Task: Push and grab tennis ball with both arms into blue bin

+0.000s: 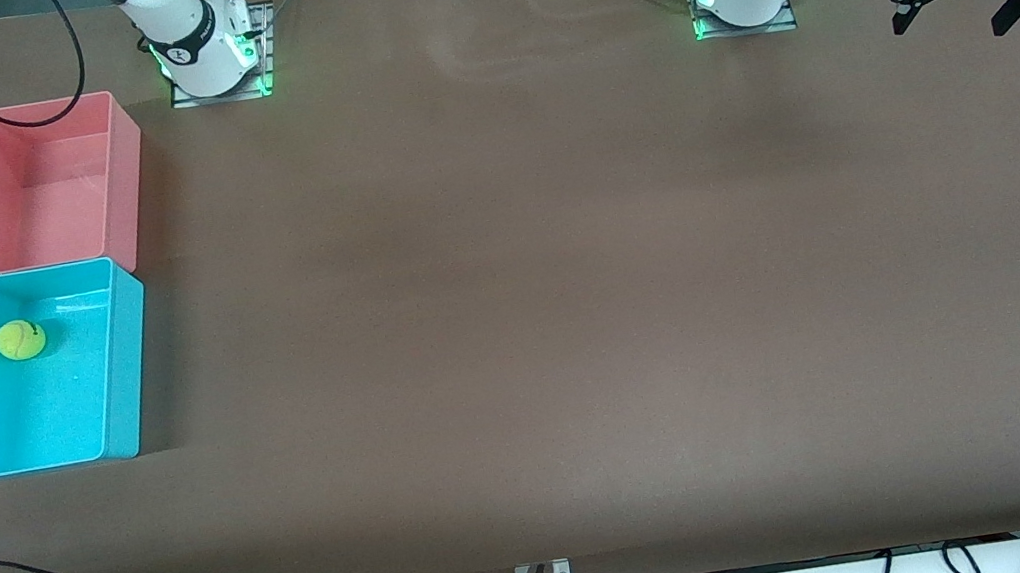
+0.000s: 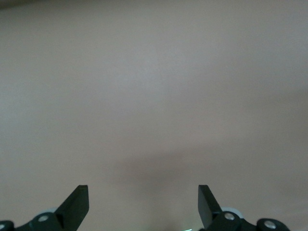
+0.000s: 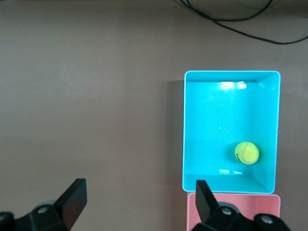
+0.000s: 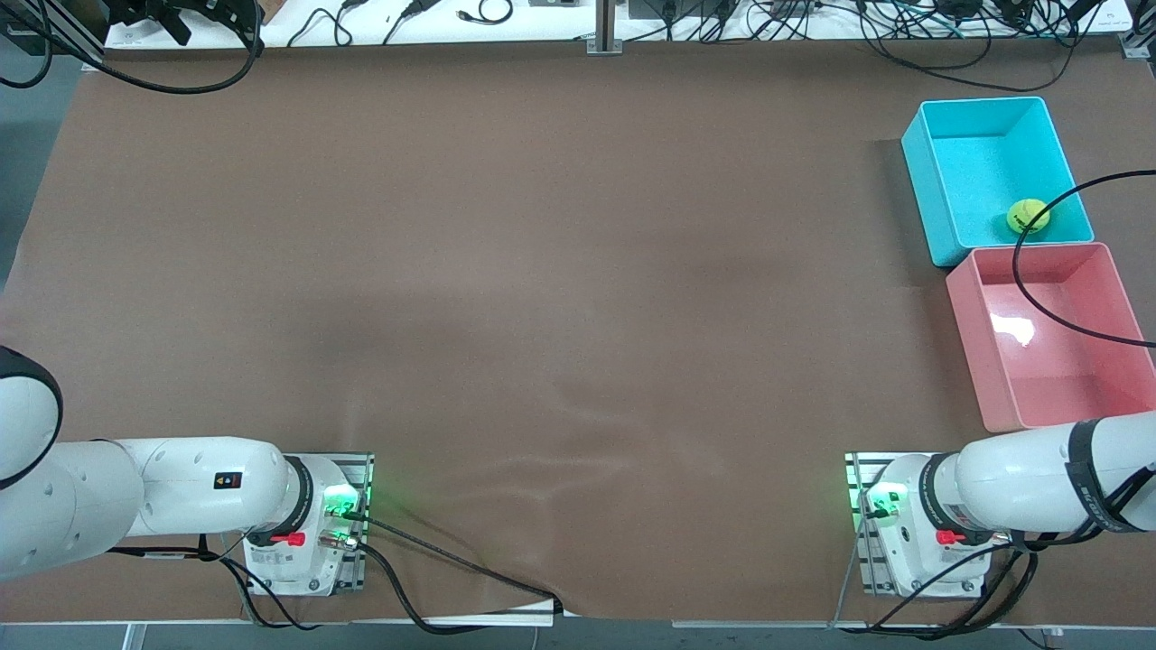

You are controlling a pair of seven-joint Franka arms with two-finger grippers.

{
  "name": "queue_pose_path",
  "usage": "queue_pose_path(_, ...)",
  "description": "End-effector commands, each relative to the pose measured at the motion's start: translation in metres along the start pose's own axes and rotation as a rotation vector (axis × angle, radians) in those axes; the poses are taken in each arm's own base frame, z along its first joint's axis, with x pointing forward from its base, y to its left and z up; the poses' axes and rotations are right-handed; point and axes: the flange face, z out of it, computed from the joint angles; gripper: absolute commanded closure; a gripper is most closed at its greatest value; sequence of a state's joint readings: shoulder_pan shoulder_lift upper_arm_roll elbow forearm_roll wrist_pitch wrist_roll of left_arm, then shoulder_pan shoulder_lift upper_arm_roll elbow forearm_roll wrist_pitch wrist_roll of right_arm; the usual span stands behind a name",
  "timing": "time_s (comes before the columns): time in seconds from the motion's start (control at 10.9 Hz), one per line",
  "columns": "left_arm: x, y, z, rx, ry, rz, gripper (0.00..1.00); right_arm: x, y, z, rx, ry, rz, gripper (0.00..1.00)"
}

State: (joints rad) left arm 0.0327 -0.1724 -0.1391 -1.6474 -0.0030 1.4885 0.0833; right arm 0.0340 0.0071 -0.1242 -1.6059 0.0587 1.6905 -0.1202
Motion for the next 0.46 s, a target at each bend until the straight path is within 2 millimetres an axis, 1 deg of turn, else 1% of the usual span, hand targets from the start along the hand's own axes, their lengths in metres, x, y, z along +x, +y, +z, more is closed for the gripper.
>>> queue_pose_path(0.0, -0.0011, 0.0026, -0.0048, 0.008, 0.01, 0.011, 0.0, -0.0055, 0.0002, -0.0039, -0.029, -0.017, 0.003, 0.0)
queue_pose_path(0.18, -0.0011, 0.0025, -0.0055, 0.008, 0.012, 0.011, 0.0, -0.0058, -0.0007, -0.0041, -0.037, -0.021, 0.001, 0.0)
queue_pose_path(0.37, -0.001, 0.0034, -0.0055, 0.009, 0.012, 0.012, 0.0, -0.0046, -0.0006, -0.0009, -0.064, -0.027, 0.048, 0.0)
